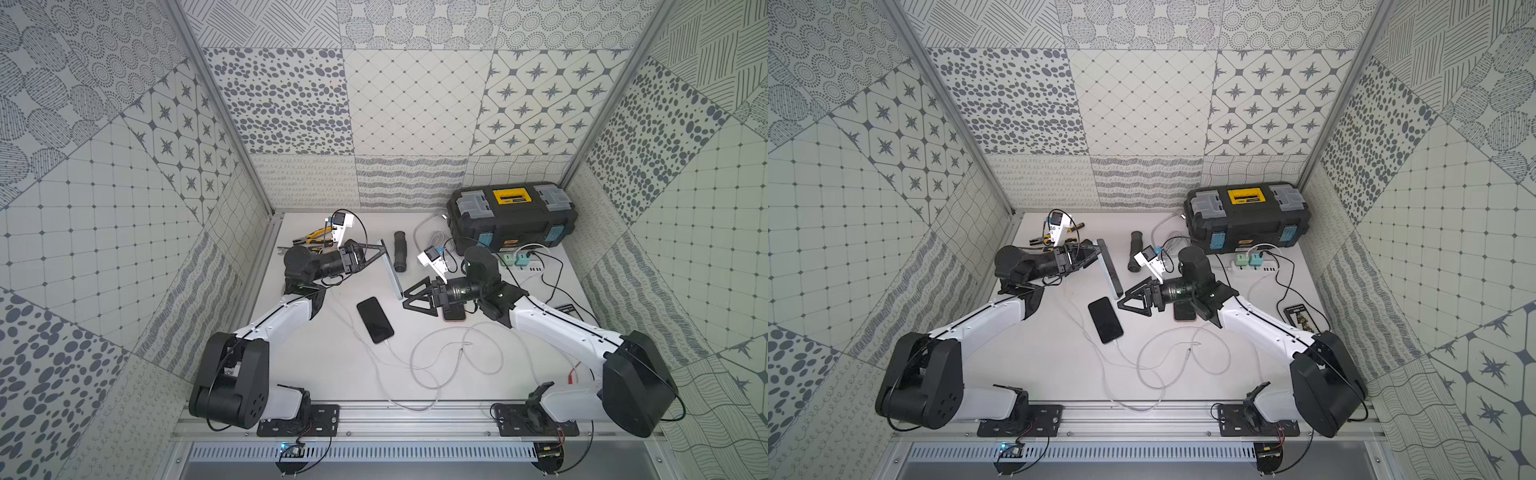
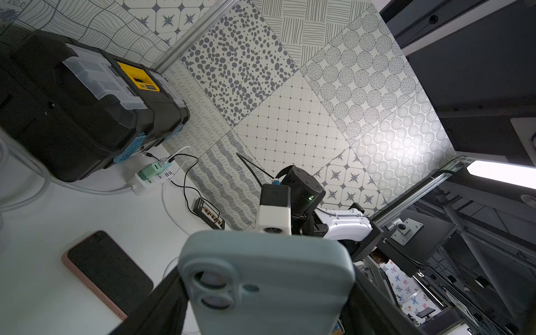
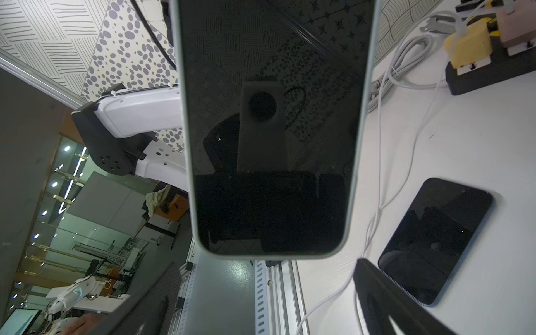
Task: Unplug the charging cable from the phone
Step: Place the phone at the center of the board.
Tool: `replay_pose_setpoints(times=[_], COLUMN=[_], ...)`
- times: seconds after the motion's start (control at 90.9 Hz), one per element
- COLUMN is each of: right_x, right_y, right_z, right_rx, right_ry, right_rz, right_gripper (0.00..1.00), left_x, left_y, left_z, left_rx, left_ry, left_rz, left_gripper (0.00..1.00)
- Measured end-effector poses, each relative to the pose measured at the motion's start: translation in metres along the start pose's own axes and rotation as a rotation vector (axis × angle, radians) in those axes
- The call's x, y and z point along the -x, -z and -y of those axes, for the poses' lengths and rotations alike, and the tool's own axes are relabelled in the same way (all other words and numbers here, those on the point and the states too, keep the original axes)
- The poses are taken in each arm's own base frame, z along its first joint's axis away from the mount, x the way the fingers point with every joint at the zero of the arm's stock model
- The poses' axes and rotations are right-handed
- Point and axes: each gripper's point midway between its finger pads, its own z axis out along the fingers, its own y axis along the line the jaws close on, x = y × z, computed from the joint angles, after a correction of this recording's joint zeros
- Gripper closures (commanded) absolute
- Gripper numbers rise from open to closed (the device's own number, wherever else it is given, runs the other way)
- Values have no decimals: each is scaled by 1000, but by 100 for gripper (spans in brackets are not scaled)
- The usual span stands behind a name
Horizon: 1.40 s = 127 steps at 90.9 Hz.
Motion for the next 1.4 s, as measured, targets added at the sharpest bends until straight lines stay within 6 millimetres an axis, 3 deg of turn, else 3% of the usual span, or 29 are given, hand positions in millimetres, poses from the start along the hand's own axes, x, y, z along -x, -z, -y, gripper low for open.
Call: replay_pose_setpoints(times=[0.319,0.517,0.891,1.002,1.068,1.112,1.167,1.178,1.398], right_x=[15,25,26,26,27,27,27,27,22], right_y=[-12,-19,-21,-21,-21,-21,-21,-21,-21], right_z=[-7,0,2,2,1,1,1,1,6], right_rx=[7,-6,-4,0,2,3,4,4,-6], right_ry=[24,20,6,-2,-3,-3,-2,-1,-10], right_rz=[0,4,6,7,9,11,13,14,12], right_gripper=[3,4,31,37,40,41,42,43,47], left_x=[-1,-2,-2,-2,-1,-1,-1,-1,1], left_y=[1,1,1,1,1,1,1,1,1], left_z=[0,0,0,-1,-1,-1,-1,-1,0], left_rx=[-2,-4,-6,-4,-4,-5,-5,-6,-8], left_ry=[-1,-4,-2,5,7,7,6,5,4], left_rz=[0,1,2,4,5,7,7,7,20], left_gripper=[100,100,98,84,69,48,9,6,2])
